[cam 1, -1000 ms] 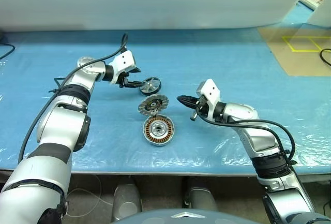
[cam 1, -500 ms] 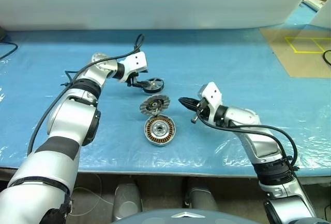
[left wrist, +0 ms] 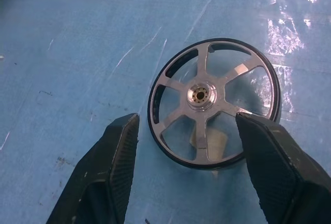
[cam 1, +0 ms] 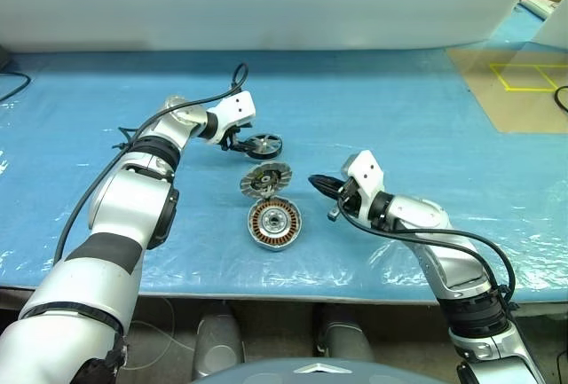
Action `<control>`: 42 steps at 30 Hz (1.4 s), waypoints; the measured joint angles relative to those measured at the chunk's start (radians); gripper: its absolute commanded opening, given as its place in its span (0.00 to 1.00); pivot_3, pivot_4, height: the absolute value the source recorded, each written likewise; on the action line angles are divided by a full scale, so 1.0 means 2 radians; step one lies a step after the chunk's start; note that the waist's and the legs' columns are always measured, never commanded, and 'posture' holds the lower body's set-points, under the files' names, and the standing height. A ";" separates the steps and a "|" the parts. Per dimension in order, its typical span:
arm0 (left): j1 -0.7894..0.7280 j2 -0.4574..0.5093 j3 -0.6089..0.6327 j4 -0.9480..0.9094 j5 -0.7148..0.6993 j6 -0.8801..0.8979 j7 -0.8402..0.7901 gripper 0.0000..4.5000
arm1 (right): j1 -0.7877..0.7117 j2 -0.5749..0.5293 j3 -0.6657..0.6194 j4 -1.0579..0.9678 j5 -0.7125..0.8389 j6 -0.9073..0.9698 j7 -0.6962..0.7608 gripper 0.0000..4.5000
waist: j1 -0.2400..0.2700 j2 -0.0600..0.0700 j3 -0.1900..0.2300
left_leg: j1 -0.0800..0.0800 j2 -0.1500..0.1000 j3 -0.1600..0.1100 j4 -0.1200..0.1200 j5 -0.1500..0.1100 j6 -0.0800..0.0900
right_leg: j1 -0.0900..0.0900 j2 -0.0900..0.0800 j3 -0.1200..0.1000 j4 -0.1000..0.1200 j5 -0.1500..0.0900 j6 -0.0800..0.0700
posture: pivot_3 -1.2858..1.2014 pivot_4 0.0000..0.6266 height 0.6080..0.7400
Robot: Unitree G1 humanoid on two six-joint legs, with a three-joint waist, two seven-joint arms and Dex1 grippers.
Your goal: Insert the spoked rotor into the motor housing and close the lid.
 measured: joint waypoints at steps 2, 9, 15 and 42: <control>0.000 -0.001 0.006 0.000 -0.001 0.003 0.000 0.70 | 0.004 0.000 0.000 -0.008 0.001 0.003 -0.003 0.00 | 0.000 0.000 0.000 | 0.000 0.000 0.000 0.000 0.000 0.000 | 0.000 0.000 0.000 0.000 0.000 0.000 | 0.52 0.24 1.00; 0.000 -0.012 0.014 0.000 -0.001 0.012 0.003 0.70 | 0.012 -0.004 0.000 -0.012 0.000 0.004 -0.009 0.00 | 0.000 0.000 0.000 | 0.000 0.000 0.000 0.000 0.000 0.000 | 0.000 0.000 0.000 0.000 0.000 0.000 | 0.52 0.24 1.00; 0.011 -0.025 0.016 0.001 0.005 0.022 0.028 0.70 | 0.023 -0.004 0.000 -0.026 0.000 0.009 -0.019 0.00 | 0.000 0.000 0.000 | 0.000 0.000 0.000 0.000 0.000 0.000 | 0.000 0.000 0.000 0.000 0.000 0.000 | 0.52 0.24 1.00; 0.014 -0.035 0.020 -0.004 0.019 0.068 0.013 0.39 | 0.041 -0.008 0.000 -0.047 -0.002 0.012 -0.042 0.00 | 0.000 0.000 0.000 | 0.001 0.000 0.000 -0.001 0.000 0.000 | 0.000 0.000 0.000 -0.001 -0.001 -0.001 | 0.52 0.24 1.00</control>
